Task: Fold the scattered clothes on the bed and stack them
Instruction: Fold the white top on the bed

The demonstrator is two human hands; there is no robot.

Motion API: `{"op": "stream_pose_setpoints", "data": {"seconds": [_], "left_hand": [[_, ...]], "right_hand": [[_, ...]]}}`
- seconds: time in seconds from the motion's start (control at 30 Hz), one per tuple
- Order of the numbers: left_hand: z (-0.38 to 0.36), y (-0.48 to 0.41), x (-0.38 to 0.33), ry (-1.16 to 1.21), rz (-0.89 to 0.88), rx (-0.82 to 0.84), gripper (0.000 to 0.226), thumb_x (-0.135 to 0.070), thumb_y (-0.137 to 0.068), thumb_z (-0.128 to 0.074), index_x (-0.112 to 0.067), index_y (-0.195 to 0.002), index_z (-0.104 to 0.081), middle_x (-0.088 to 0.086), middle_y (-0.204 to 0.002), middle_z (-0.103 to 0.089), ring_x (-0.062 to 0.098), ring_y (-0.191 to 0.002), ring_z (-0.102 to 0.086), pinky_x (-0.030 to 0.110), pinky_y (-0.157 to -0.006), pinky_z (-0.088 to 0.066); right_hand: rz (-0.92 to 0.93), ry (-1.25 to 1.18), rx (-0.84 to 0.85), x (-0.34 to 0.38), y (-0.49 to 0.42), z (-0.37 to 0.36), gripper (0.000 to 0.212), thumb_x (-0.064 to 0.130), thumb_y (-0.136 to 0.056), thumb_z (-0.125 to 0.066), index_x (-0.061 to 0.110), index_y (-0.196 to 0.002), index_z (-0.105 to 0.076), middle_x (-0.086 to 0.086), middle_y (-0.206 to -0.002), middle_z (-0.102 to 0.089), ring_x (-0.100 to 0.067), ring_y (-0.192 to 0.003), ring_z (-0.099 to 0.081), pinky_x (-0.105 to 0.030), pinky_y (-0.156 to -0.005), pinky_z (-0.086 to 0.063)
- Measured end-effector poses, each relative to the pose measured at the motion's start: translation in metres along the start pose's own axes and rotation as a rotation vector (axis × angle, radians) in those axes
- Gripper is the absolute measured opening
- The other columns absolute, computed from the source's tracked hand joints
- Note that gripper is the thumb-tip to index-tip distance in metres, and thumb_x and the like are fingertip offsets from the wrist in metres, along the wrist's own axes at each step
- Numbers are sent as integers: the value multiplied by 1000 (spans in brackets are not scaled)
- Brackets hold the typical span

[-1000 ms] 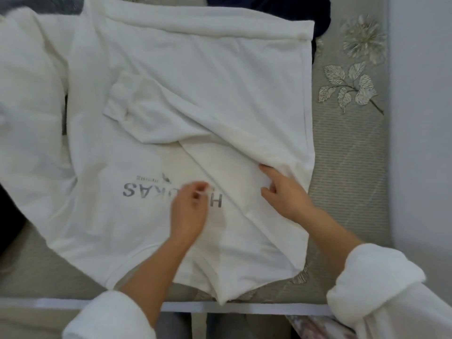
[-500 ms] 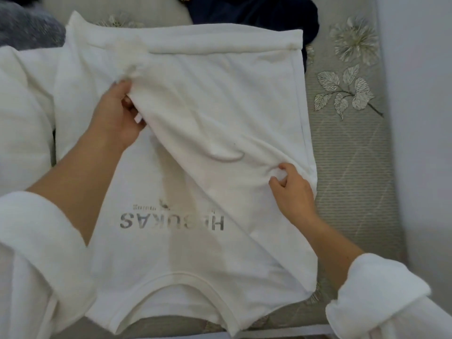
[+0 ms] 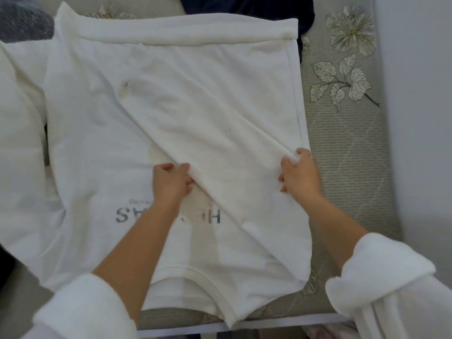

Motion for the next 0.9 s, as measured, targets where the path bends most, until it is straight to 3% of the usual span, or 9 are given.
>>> {"op": "stream_pose_setpoints", "data": {"seconds": [0.07,0.13,0.2,0.33,0.43,0.6,0.67,0.73,0.9], "left_hand": [[-18,29,22,-151,-7,60,55,-42,-72,-70,-7,-110,-55,14,-98,-67,25,-78,-69,39,-69,-59],[-37,65,45,-222,71,211,42,-43,-77,-68,-8,-98,-62,12,-93,-70,24,-76,-70,36,-70,-59],[-56,102,71,-284,170,409,25,-35,-90,-61,-10,-91,-66,8,-90,-72,19,-72,-69,29,-65,-55],[-87,154,114,-308,205,643,24,-33,-91,-59,-12,-94,-70,0,-91,-71,5,-62,-60,11,-49,-42],[-105,169,133,-316,211,692,19,-30,-93,-58,-13,-87,-65,0,-81,-67,-2,-44,-52,9,-41,-36],[-122,186,157,-404,303,745,27,-26,-96,-50,-11,-75,-56,3,-71,-66,2,-34,-44,16,-39,-36],[-120,189,159,-378,354,753,21,-24,-96,-48,-12,-81,-55,2,-70,-66,5,-35,-45,19,-37,-30],[-115,190,156,-350,387,792,15,-24,-97,-47,-13,-90,-56,2,-72,-67,7,-37,-48,19,-36,-27],[-73,172,132,-319,303,684,19,-25,-97,-49,-15,-106,-63,2,-79,-69,8,-47,-54,16,-41,-33]], "right_hand": [[-23,109,81,4,-8,6,22,17,-92,-48,9,-113,-50,-13,-76,-66,-21,-46,-58,-21,-35,-42],[-20,178,155,7,-13,17,7,15,-92,-48,12,-99,-49,-13,-69,-66,-21,-44,-60,-21,-35,-40],[-32,201,157,2,-18,33,7,17,-94,-49,10,-96,-49,-13,-67,-65,-19,-40,-60,-21,-35,-41],[-72,207,216,-21,-18,55,17,16,-94,-46,9,-108,-52,-13,-65,-66,-17,-37,-60,-20,-33,-40],[-24,188,286,-32,-14,60,28,14,-92,-49,17,-120,-51,-9,-62,-66,-18,-41,-62,-24,-41,-45],[63,121,205,-41,-10,65,48,9,-90,-56,16,-136,-42,-8,-73,-63,-18,-57,-63,-27,-56,-53],[178,206,158,-45,4,63,64,12,-89,-60,24,-144,-29,-5,-73,-58,-19,-67,-62,-30,-67,-52],[290,342,145,-46,22,58,72,15,-89,-59,30,-147,-21,-2,-73,-54,-18,-67,-58,-31,-65,-49],[456,485,211,-35,64,28,61,21,-92,-56,26,-145,-25,6,-96,-46,-14,-80,-50,-32,-69,-44]]}}
Point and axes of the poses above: each hand's wrist, its own y-axis away from the middle knuckle, its own z-axis out of the back of the hand, x = y × z, the point moved 3 cm from there along -y, towards the middle knuckle
